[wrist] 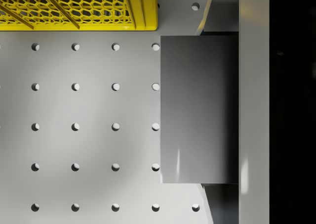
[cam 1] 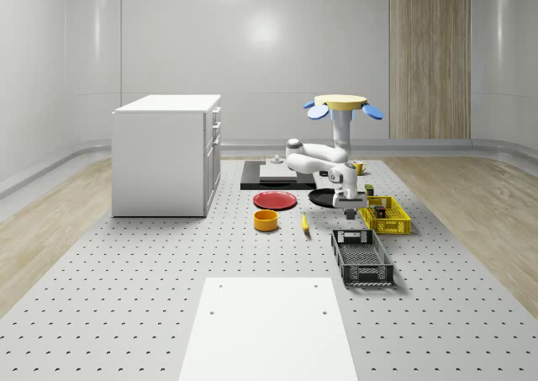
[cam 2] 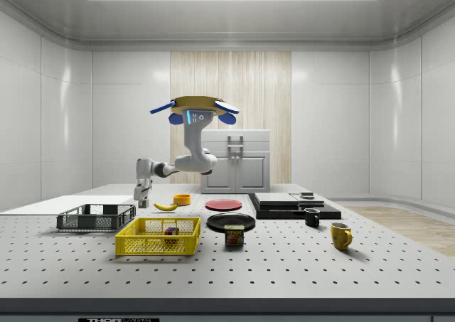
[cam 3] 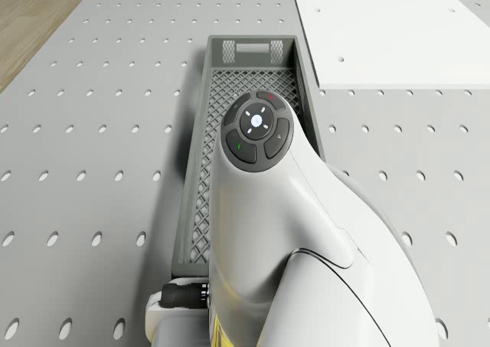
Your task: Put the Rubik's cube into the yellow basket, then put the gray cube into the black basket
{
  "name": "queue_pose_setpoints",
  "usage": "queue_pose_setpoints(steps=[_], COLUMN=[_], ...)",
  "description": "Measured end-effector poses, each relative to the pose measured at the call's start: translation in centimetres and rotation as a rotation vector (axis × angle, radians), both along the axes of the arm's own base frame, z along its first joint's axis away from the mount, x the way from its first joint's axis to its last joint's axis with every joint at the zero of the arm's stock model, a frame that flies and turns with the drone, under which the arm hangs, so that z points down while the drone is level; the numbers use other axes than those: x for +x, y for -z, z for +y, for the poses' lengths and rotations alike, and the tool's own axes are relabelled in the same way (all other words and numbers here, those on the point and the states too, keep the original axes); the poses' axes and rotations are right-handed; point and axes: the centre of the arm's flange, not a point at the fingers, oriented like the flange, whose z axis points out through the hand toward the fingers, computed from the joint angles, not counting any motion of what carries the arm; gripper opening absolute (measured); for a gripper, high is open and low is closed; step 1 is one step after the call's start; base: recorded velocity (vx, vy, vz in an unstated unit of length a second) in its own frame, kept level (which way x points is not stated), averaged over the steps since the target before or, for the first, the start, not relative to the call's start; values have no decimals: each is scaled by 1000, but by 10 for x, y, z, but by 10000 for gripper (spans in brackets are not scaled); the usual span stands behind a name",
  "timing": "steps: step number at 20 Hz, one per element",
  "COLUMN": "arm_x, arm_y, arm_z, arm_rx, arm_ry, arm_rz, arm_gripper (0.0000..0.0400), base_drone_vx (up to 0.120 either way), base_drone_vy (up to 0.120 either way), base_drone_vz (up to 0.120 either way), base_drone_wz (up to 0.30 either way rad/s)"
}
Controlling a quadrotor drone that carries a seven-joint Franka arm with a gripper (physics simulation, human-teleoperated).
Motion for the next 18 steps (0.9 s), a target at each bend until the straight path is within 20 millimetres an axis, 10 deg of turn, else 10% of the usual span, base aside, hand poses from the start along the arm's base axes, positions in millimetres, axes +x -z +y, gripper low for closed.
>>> queue_pose_setpoints(steps=[18], arm_x=[0], arm_y=[0], arm_z=[0], arm_rx=[0], arm_ry=[0], arm_rz=[0], arm_gripper=[250], base_drone_vx=[120], base_drone_vy=[0], base_drone_vz=[0], base_drone_wz=[0])
